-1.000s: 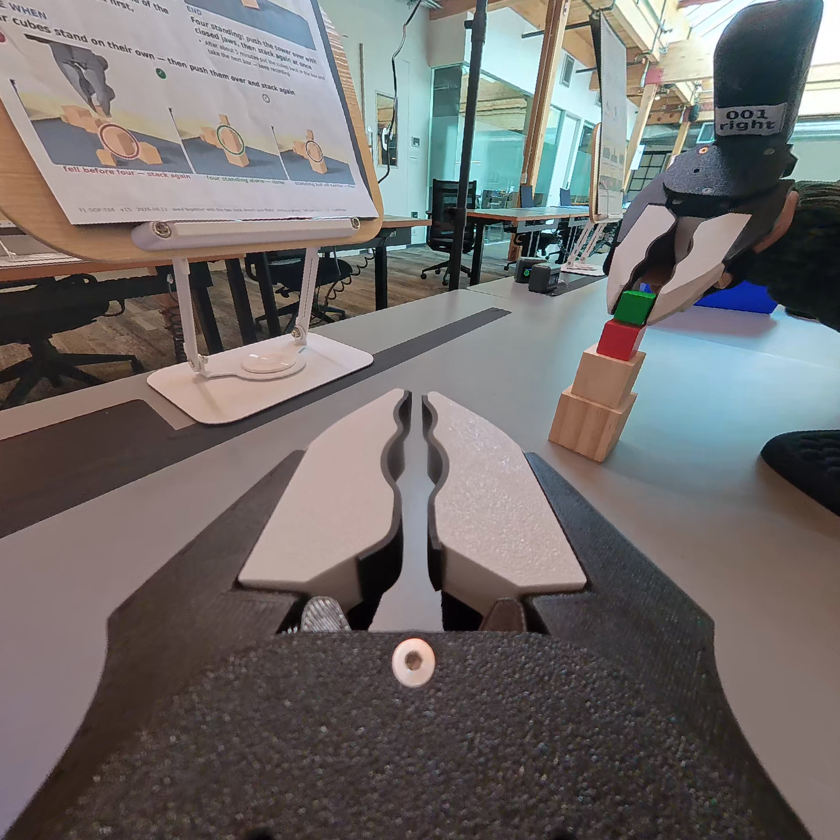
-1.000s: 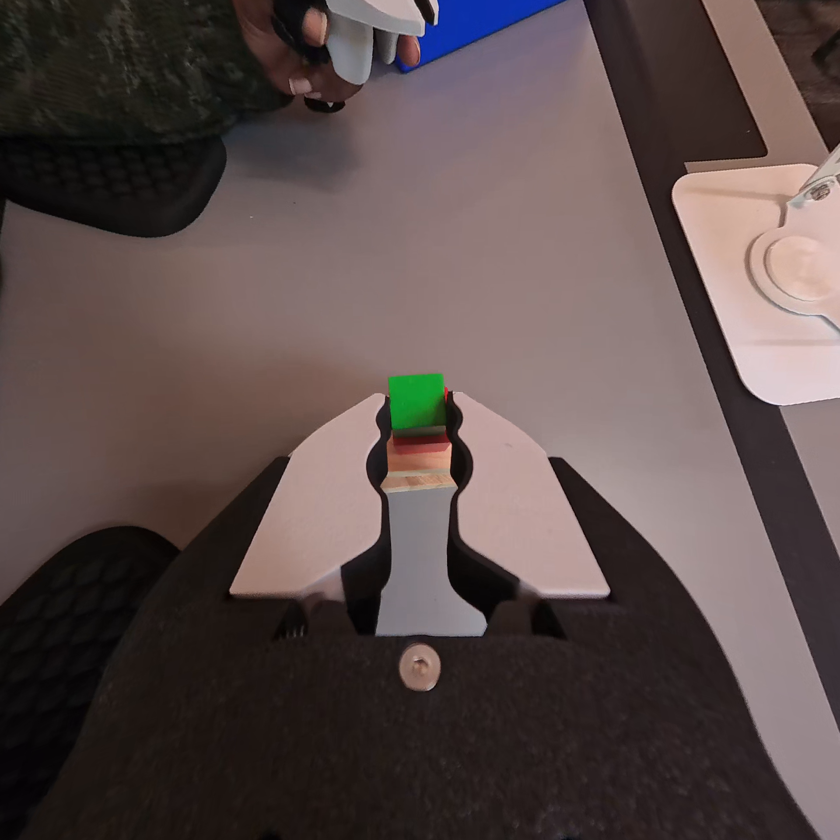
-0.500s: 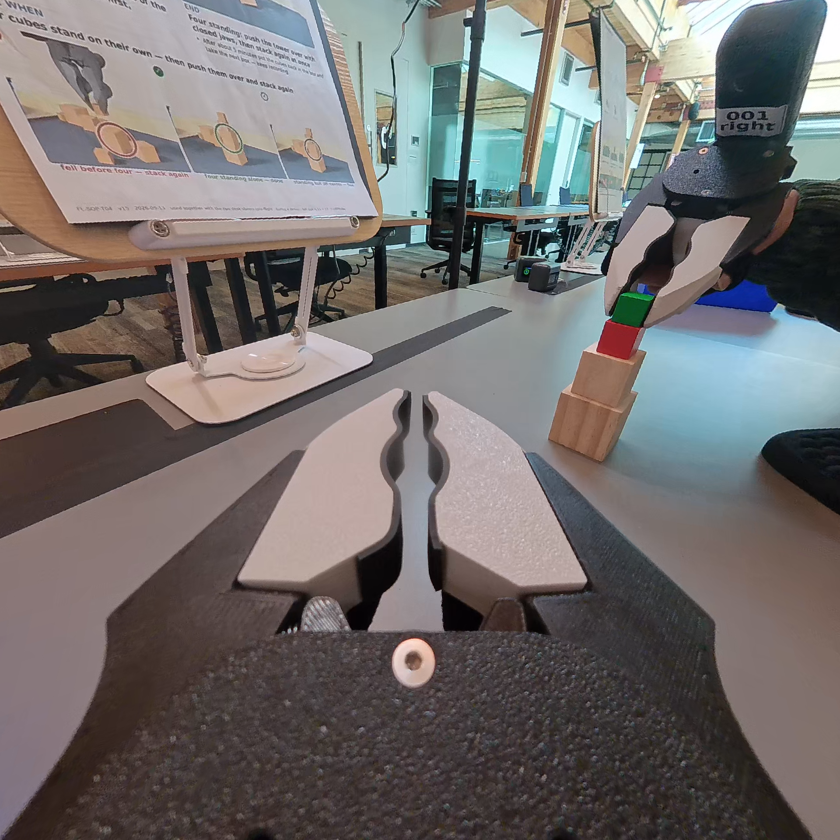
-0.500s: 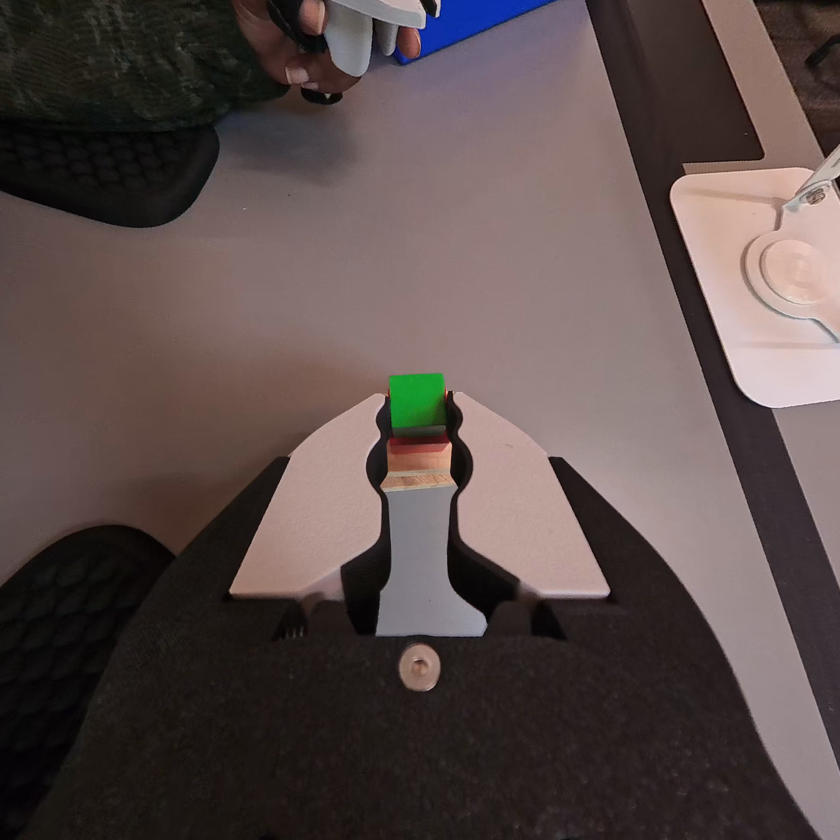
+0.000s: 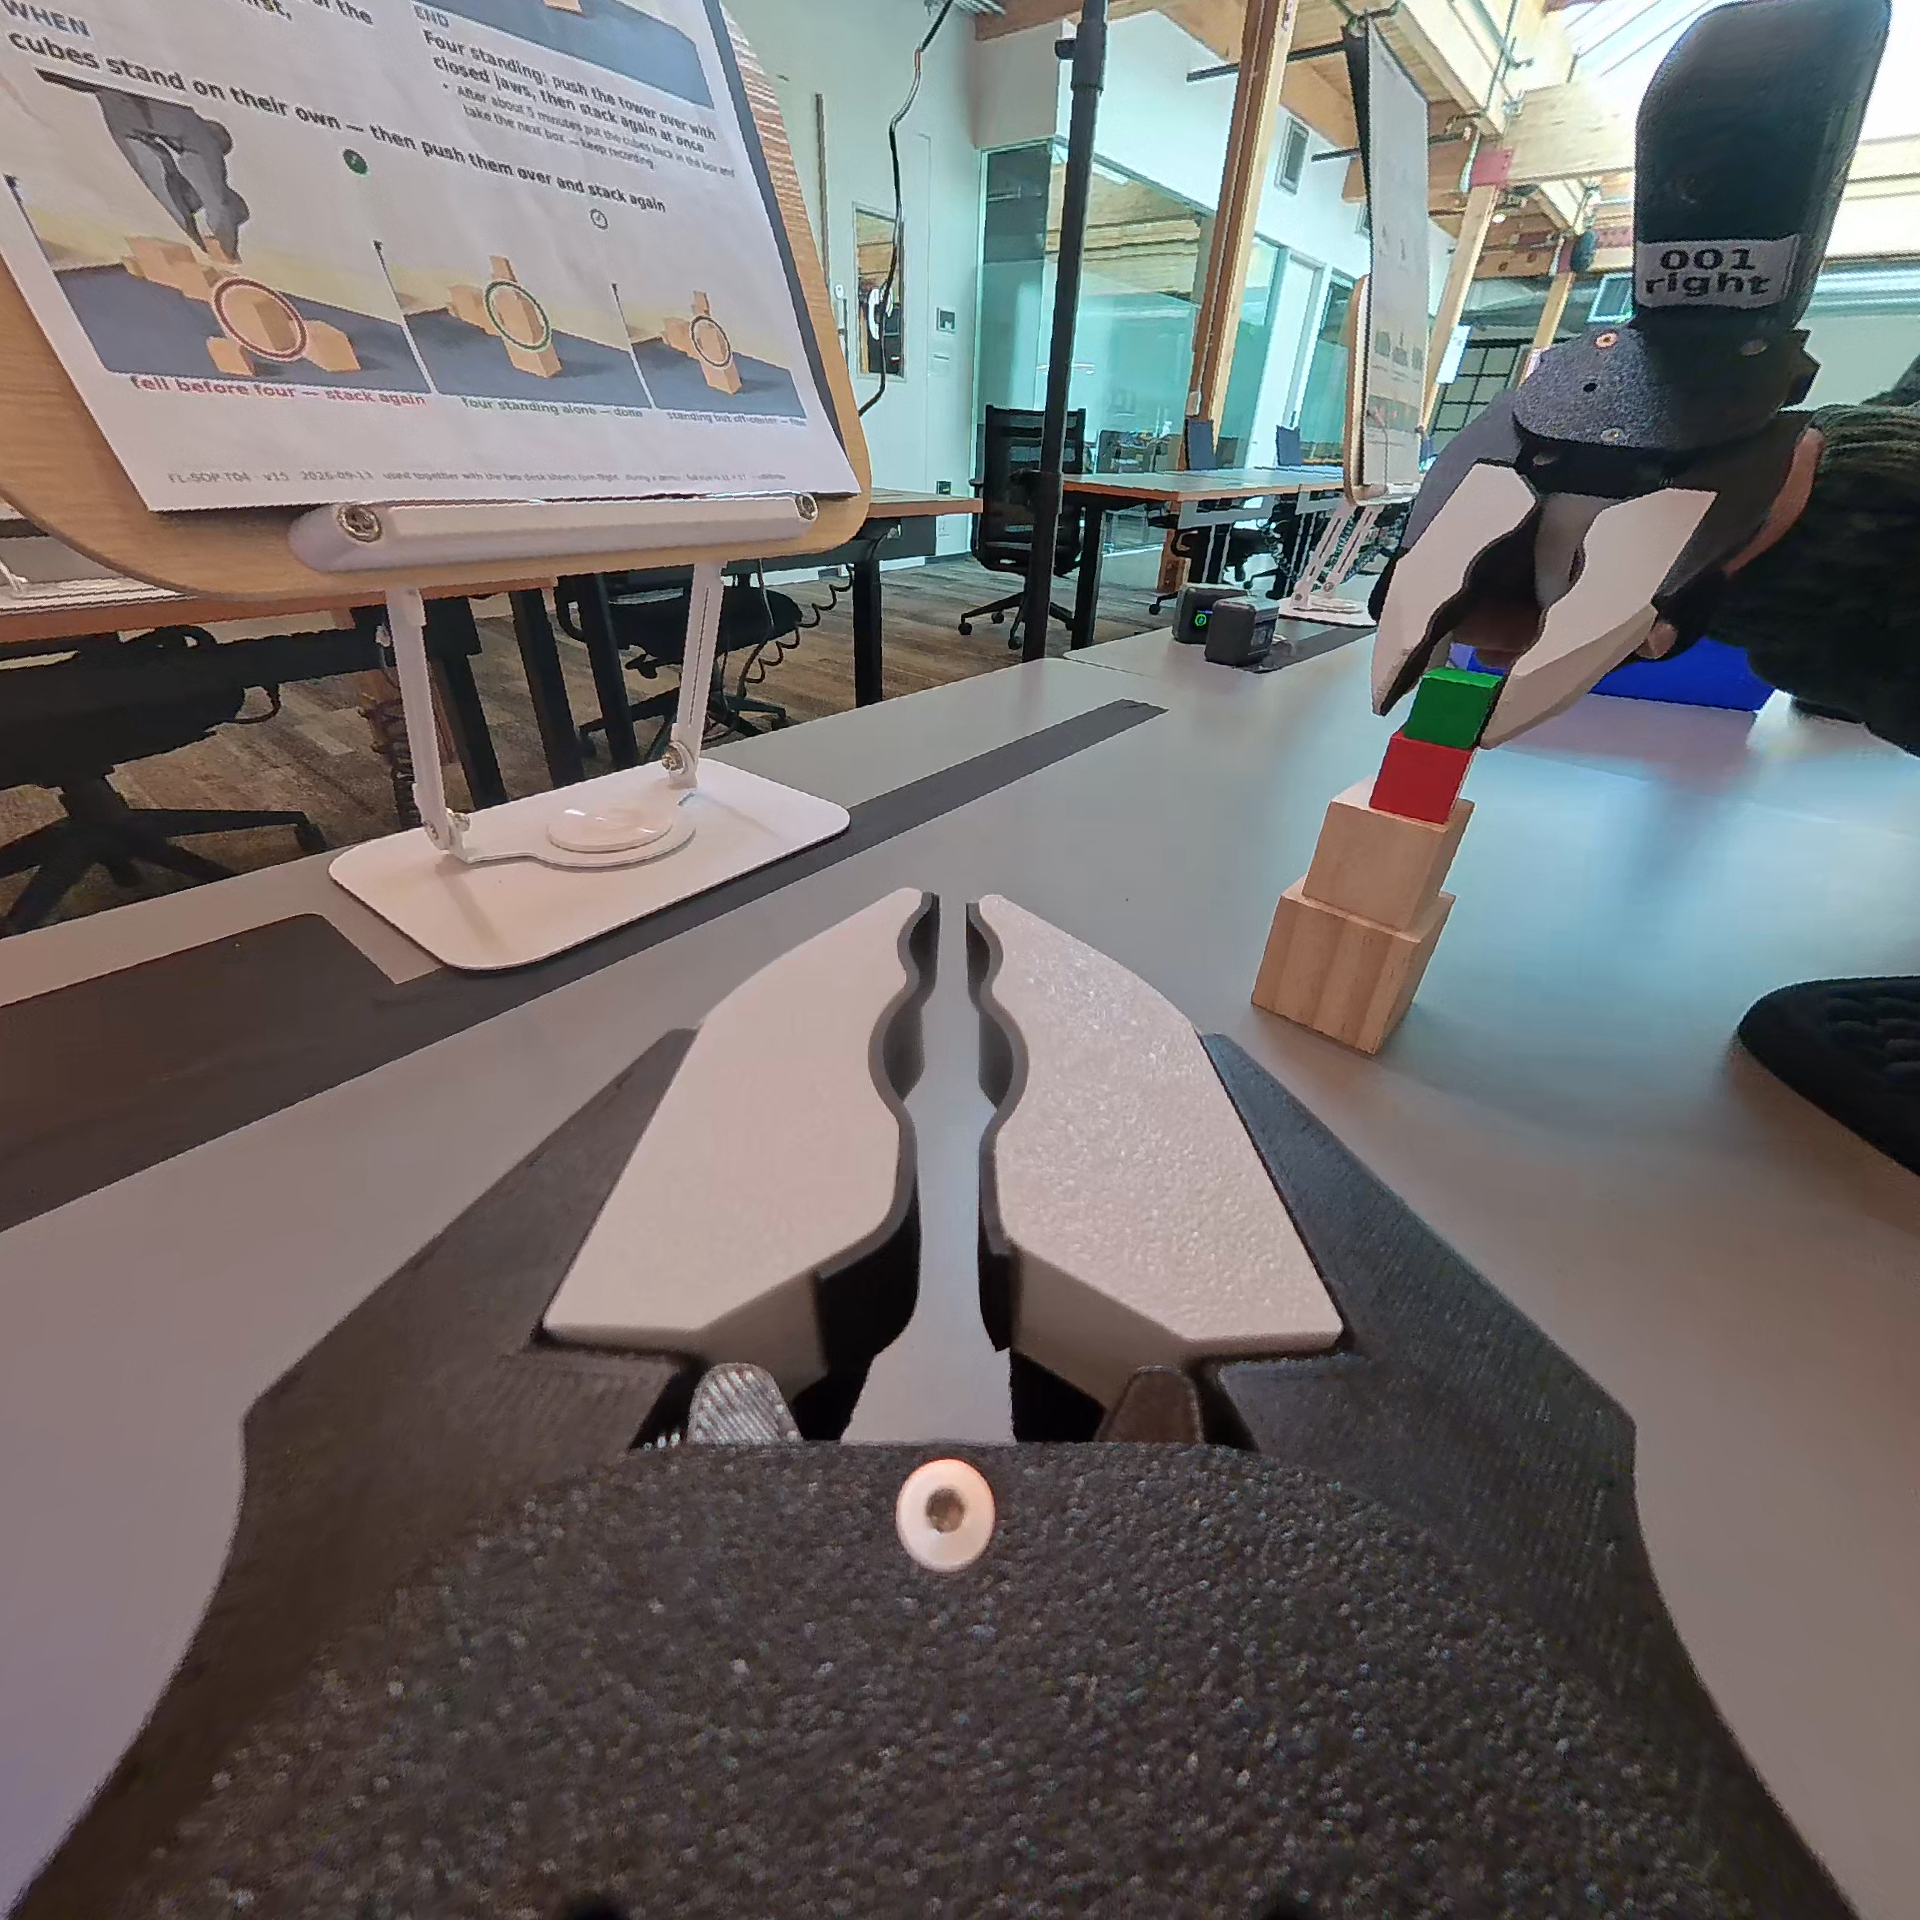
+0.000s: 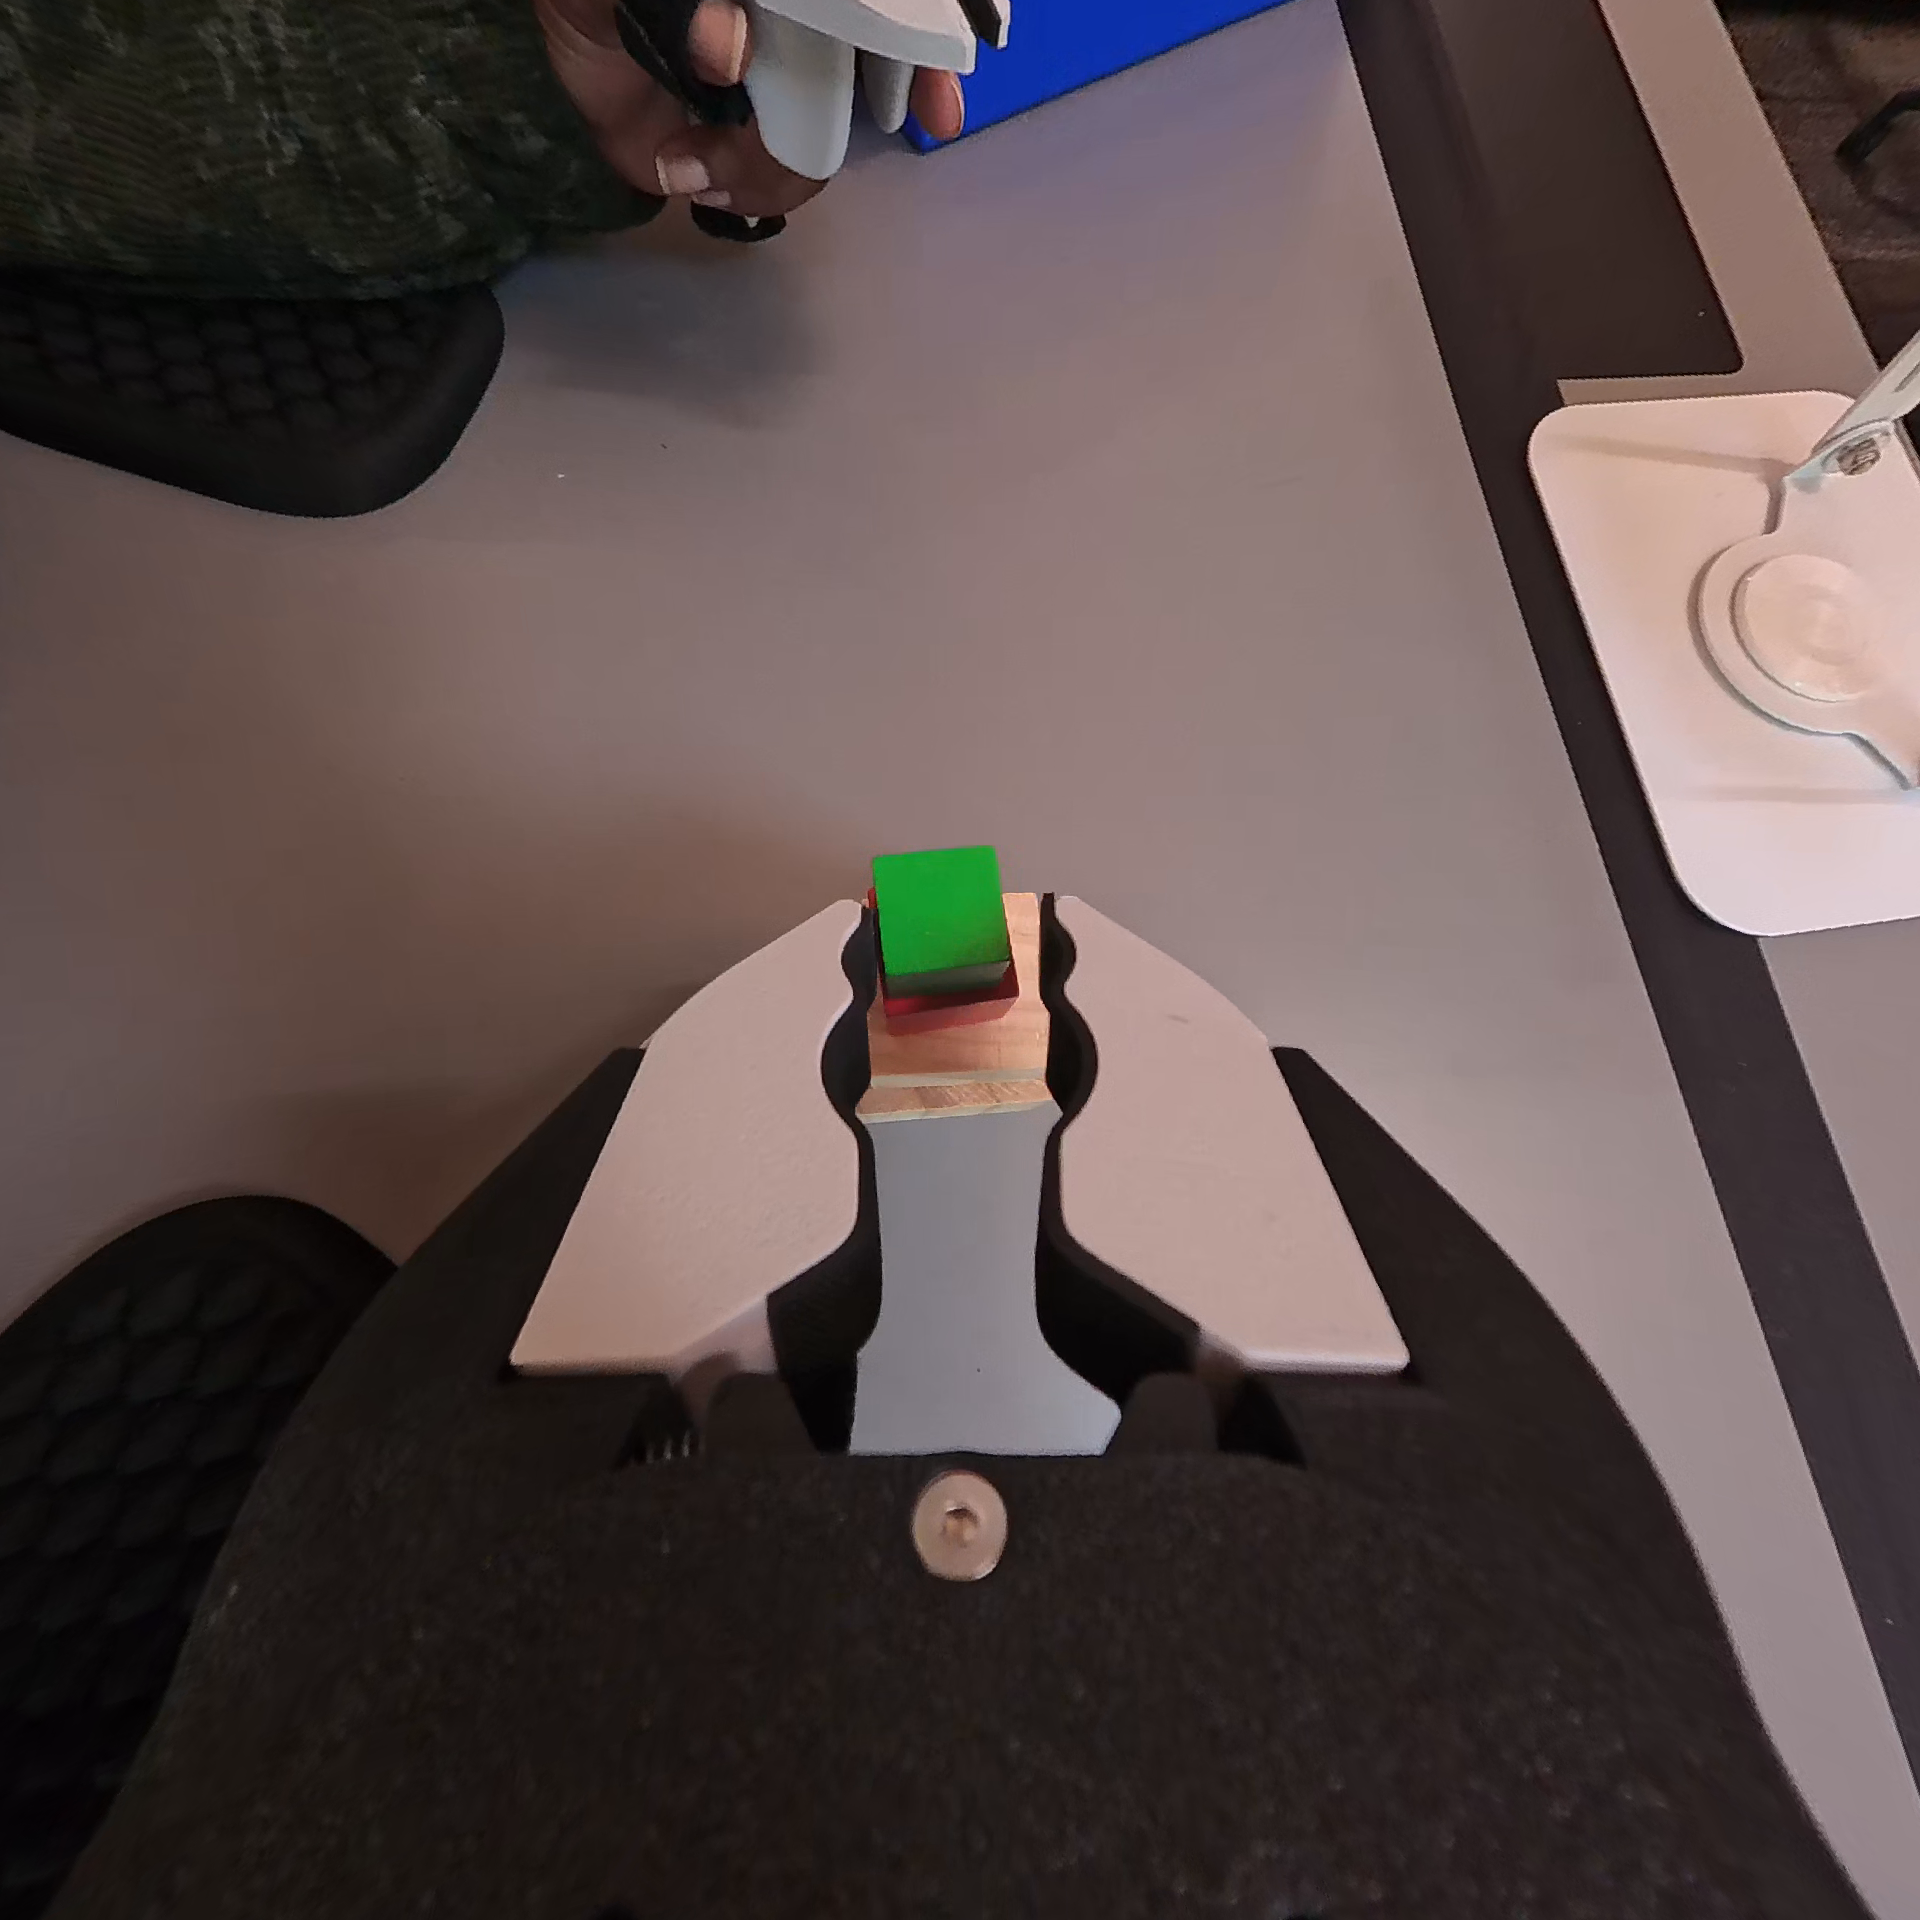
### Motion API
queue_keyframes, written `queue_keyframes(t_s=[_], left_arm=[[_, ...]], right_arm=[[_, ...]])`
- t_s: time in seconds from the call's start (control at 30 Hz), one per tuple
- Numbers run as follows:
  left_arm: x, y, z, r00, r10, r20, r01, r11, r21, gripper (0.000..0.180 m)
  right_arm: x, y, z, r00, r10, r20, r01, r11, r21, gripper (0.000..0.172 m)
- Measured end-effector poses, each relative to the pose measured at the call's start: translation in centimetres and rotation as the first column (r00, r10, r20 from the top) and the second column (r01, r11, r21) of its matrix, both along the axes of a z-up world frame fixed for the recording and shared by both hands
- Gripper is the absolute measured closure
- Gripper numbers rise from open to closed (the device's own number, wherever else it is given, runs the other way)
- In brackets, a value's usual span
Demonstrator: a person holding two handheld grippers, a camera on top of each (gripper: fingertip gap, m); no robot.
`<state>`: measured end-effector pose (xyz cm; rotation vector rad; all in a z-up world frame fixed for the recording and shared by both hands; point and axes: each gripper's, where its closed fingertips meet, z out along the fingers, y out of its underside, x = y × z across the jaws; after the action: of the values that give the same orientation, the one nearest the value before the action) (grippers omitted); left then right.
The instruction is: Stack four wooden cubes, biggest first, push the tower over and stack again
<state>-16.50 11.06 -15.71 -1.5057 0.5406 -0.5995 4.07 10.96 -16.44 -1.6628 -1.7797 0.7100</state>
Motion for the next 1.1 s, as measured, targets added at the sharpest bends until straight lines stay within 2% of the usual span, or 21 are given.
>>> queue_keyframes(t_s=[0.2,0.5,0.7,0.97,1.1], left_arm=[[0.0,0.0,0.0,1.0,0.0,0.0,0.0,1.0,0.0,0.176],[0.0,0.0,0.0,1.0,0.0,0.0,0.0,1.0,-0.001,0.176],[0.0,0.0,0.1,1.0,0.002,0.001,-0.002,1.0,0.001,0.176],[0.0,0.0,0.0,1.0,0.001,0.001,-0.001,1.0,0.0,0.176],[0.0,0.0,0.0,1.0,0.0,0.001,0.0,1.0,-0.002,0.176]], right_arm=[[0.1,-0.1,-0.2,1.0,0.0,0.004,0.0,1.0,-0.001,0.141],[0.1,-0.1,-0.6,0.999,0.001,0.033,-0.001,1.0,0.002,0.131],[0.1,0.0,-1.3,0.998,-0.007,0.055,0.006,1.0,0.007,0.143],[0.3,0.0,-1.3,0.998,-0.025,0.055,0.024,1.0,0.018,0.143],[0.3,0.1,-1.0,0.998,-0.035,0.043,0.035,0.999,0.015,0.132]])
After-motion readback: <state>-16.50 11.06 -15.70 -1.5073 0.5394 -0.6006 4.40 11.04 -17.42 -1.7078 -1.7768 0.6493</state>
